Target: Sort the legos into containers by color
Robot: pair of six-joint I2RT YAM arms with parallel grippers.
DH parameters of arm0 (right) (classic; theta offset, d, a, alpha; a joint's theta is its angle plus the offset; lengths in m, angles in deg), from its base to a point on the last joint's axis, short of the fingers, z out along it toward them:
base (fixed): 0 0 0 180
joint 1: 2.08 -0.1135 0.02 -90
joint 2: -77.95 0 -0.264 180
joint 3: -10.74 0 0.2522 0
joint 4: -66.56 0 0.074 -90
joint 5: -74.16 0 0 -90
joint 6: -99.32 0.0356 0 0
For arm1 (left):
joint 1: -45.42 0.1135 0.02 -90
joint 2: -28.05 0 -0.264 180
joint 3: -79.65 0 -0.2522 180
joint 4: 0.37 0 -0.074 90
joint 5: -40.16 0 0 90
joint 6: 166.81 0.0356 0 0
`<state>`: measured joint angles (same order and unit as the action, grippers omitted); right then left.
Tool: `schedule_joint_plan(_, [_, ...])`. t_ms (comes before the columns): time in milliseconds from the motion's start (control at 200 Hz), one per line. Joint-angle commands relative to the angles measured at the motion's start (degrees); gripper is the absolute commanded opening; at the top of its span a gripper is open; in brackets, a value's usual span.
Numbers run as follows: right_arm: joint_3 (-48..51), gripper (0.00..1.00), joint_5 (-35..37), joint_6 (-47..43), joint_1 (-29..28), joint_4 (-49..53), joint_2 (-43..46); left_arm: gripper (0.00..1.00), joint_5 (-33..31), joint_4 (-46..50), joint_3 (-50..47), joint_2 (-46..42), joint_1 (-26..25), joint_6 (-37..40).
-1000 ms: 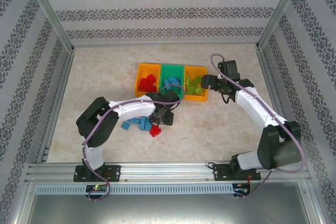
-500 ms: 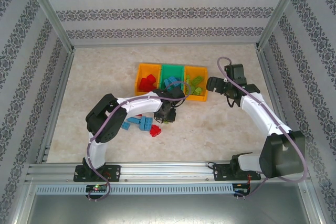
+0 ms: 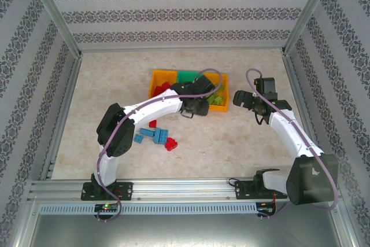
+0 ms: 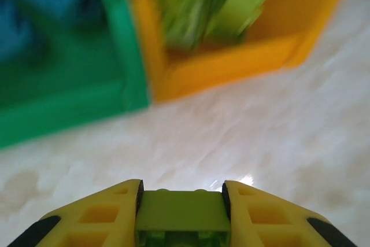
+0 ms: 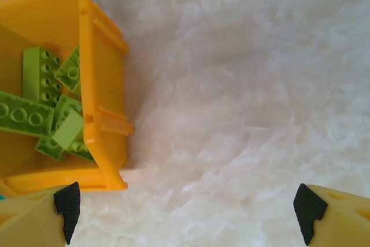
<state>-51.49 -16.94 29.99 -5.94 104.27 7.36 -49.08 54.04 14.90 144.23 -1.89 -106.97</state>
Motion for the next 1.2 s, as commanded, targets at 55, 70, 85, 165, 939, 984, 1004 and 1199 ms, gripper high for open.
schedule_joint_plan(55, [2.86,0.95,-3.53,1.14,0.43,-1.08,1.85,0.25,-1.40,3.79,15.78,8.58,0.43,5.88])
schedule_joint_plan(70, [3.05,0.95,-3.74,1.25,0.42,-1.11,1.90,0.25,-1.17,4.09,17.27,9.51,0.64,6.06])
schedule_joint_plan(85, [3.29,0.94,-3.92,1.34,0.43,-1.13,1.98,0.25,-0.88,4.55,18.71,10.59,0.90,6.05])
schedule_joint_plan(165, [4.19,0.93,-4.54,1.89,0.43,-1.33,2.62,0.25,1.71,5.61,24.89,15.36,2.39,5.19])
schedule_joint_plan(939, [7.61,0.91,-7.84,2.92,0.44,-1.00,7.47,1.00,10.10,-4.07,27.21,16.44,5.95,-0.15])
schedule_joint_plan(984, [7.69,0.91,-8.19,2.94,0.47,-1.04,8.01,1.00,10.31,-4.94,26.02,15.03,5.84,-0.66])
schedule_joint_plan(1004, [7.69,0.91,-8.38,2.87,0.39,-1.01,8.22,1.00,10.40,-5.46,25.32,14.39,5.83,-0.84])
schedule_joint_plan(1199, [8.85,0.90,-11.40,1.76,-1.06,-3.06,11.78,1.00,10.07,-11.90,15.25,4.87,5.56,-1.75])
